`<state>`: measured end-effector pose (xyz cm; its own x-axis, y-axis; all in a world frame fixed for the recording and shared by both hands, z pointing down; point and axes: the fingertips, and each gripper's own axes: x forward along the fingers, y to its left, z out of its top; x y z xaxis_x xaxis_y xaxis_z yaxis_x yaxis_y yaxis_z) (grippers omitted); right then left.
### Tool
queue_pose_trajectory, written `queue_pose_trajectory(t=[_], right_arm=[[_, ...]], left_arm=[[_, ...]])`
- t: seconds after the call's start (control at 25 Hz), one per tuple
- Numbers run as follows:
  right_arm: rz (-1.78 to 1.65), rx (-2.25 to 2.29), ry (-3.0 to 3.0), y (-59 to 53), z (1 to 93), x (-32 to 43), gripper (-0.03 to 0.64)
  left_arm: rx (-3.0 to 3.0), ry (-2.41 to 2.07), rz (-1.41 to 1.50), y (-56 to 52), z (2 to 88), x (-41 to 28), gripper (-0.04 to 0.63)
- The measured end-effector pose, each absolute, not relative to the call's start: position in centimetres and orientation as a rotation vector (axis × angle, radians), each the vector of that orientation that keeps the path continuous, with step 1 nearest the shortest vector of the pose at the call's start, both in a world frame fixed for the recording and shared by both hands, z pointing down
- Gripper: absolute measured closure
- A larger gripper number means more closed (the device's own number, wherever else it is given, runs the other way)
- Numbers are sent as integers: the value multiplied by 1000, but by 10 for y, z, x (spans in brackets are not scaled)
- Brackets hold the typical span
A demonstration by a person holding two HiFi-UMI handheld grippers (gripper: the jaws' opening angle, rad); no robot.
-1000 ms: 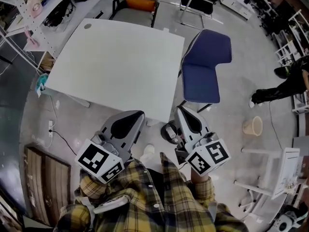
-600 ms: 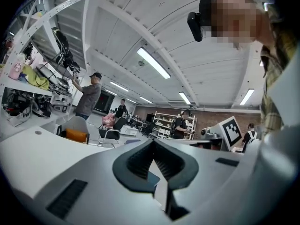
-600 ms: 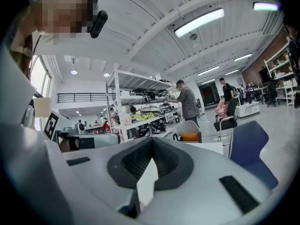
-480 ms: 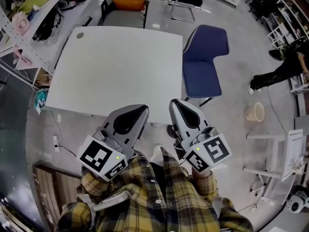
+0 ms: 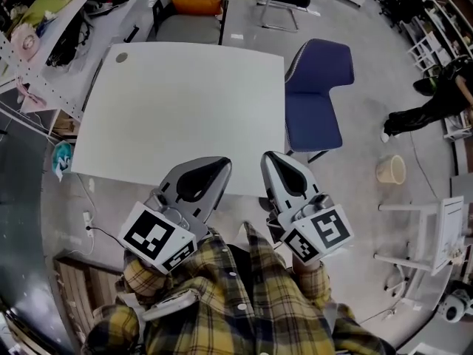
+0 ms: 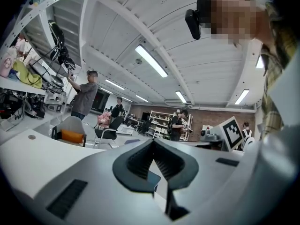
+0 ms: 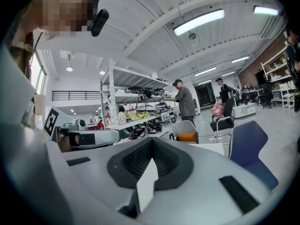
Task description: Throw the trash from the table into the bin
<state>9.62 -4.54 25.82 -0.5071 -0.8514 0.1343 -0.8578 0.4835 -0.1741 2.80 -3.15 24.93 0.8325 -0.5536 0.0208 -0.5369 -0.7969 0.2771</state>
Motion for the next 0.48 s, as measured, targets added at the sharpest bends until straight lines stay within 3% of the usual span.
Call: queue_pose_trajectory(t=[0.48], right_arm=[[357,1532,-2680,-74,261,97,618]], left_arm=[[2754,-790,-75,-59,255,37,589]])
